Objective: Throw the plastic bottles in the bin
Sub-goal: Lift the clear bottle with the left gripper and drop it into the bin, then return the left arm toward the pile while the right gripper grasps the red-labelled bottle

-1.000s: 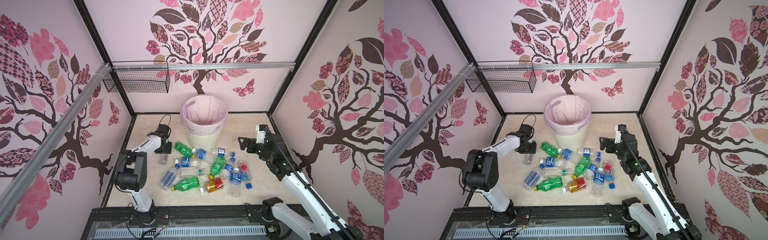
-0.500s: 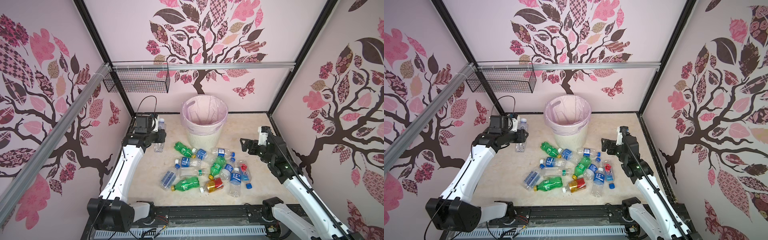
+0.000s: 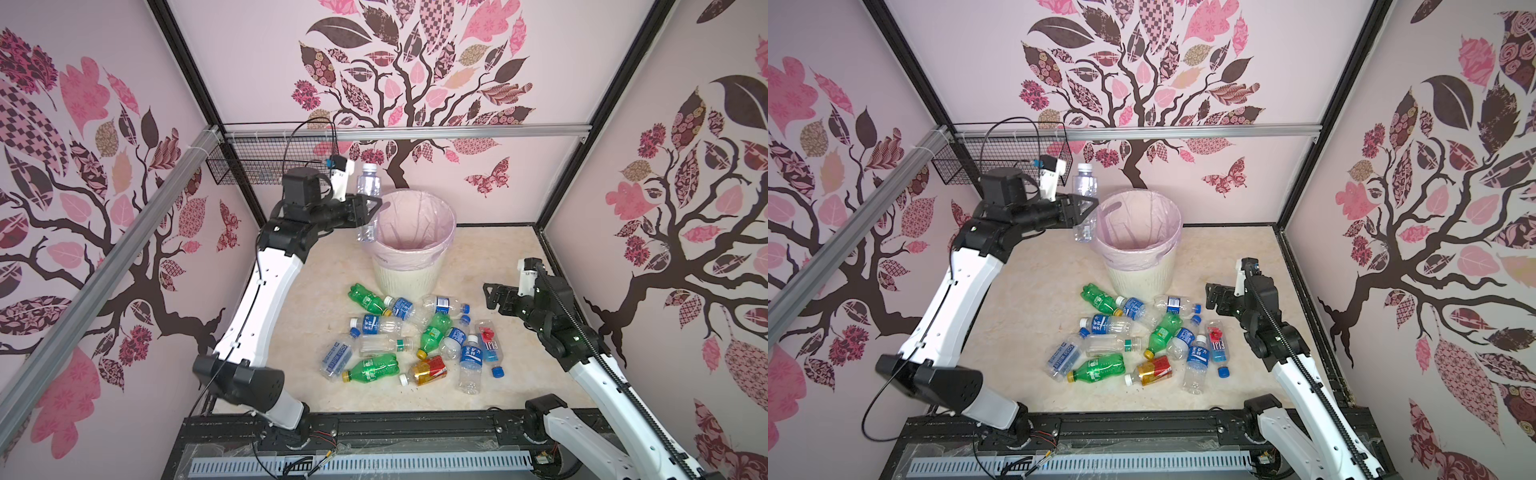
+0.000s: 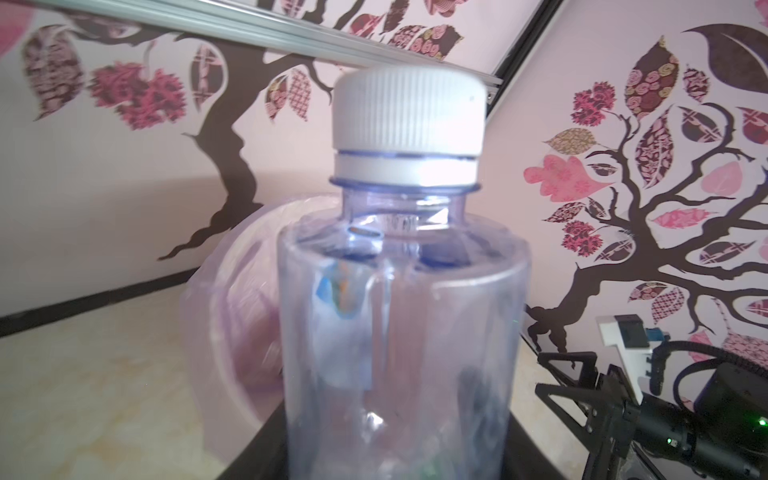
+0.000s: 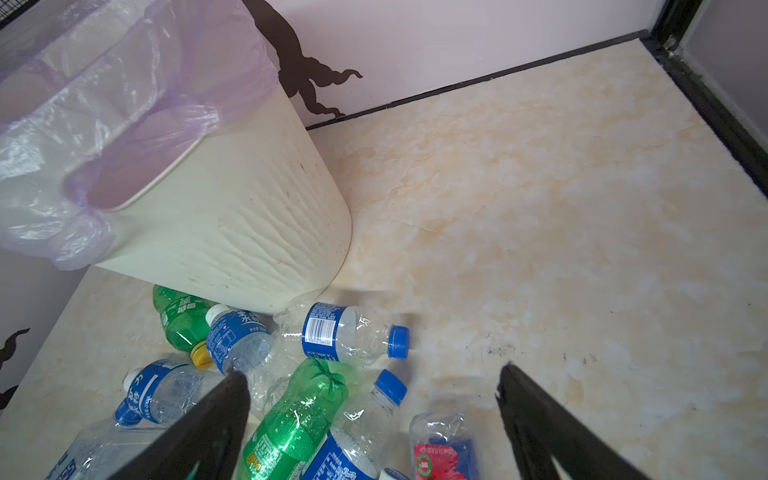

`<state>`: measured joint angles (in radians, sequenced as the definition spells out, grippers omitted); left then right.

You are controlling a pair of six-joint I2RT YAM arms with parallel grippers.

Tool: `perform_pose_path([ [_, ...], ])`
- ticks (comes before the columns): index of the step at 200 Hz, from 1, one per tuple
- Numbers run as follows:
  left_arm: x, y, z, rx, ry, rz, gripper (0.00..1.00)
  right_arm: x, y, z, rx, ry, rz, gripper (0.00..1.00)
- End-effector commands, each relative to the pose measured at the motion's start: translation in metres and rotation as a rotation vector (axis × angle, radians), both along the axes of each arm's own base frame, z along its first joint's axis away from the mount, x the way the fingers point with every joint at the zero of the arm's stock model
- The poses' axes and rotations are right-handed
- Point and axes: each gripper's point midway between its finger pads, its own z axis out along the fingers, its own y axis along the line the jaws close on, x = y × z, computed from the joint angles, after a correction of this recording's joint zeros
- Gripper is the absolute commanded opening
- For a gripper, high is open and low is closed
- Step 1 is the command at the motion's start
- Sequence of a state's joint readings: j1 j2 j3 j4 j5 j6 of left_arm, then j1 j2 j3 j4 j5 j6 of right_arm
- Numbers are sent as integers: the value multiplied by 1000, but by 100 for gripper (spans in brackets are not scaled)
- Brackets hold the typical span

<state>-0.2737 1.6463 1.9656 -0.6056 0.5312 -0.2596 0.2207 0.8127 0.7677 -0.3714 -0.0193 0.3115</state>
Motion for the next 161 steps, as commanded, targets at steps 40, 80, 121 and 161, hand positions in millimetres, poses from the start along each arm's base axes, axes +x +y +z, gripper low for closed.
perform_pose_path([
  [40, 45, -25, -36, -23, 106, 22, 84, -9, -17, -7, -66, 82, -72, 96],
  [80, 7, 26, -30, 30, 74, 144, 89, -3, -13, -31, -79, 167, -56, 96],
  [121, -55, 98, -57, 109, 76, 295, 93, -1, -10, -64, -77, 279, -63, 94],
  [161, -111, 124, -125, 245, 194, 349, 94, -11, -13, -94, -85, 388, -79, 93],
])
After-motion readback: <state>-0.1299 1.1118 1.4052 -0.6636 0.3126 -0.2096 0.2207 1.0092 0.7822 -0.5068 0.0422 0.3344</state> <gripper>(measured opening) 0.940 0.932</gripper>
